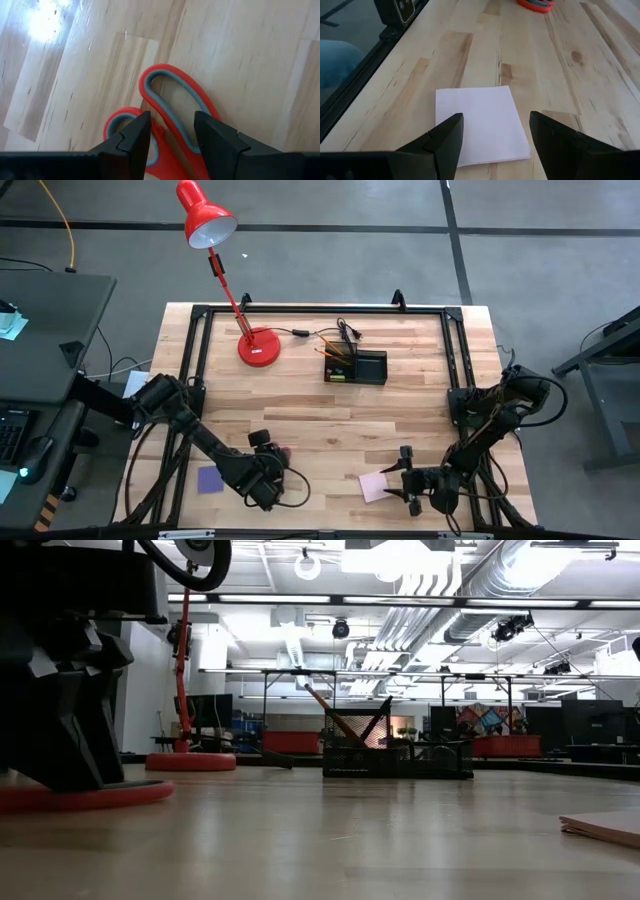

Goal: Pick and place office supplies into organizer
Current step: Put the red scissors into the desk organizer

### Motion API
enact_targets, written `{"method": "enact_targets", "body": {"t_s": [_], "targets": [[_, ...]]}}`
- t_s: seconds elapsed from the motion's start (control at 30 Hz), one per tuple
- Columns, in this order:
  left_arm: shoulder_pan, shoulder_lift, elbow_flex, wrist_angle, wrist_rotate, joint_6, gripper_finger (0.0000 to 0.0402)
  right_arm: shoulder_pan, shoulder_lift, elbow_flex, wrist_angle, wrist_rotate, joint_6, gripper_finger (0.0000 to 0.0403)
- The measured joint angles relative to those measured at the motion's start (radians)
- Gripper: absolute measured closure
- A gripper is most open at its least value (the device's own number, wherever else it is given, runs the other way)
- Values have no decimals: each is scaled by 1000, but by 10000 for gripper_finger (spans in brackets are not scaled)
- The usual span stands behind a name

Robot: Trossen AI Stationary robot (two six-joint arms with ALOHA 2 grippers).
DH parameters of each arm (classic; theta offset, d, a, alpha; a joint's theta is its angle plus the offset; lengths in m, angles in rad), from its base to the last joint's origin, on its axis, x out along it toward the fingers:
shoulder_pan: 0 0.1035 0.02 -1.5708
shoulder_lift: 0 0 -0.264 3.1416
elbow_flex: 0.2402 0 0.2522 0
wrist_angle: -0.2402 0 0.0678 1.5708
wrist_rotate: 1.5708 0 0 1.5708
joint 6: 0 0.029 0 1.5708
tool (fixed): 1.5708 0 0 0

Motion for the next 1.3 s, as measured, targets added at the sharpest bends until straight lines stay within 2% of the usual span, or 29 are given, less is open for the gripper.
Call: {"method": "enact_targets", "body": {"t_s": [0.37,0.57,0.97,1.17,1.3], "targets": [[-6,4,1,10,-36,-6,254,-3,0,0,-3,11,39,183],[-19,12,79,-92,-67,-33,254,-2,0,0,-5,62,16,183],[-48,8,109,-112,-78,-239,254,-3,0,0,-5,54,15,183],[-56,6,109,-222,-62,-338,254,-3,0,0,-8,53,4,183],[-53,5,77,-214,-62,-386,254,-3,0,0,-8,52,-13,183]]}}
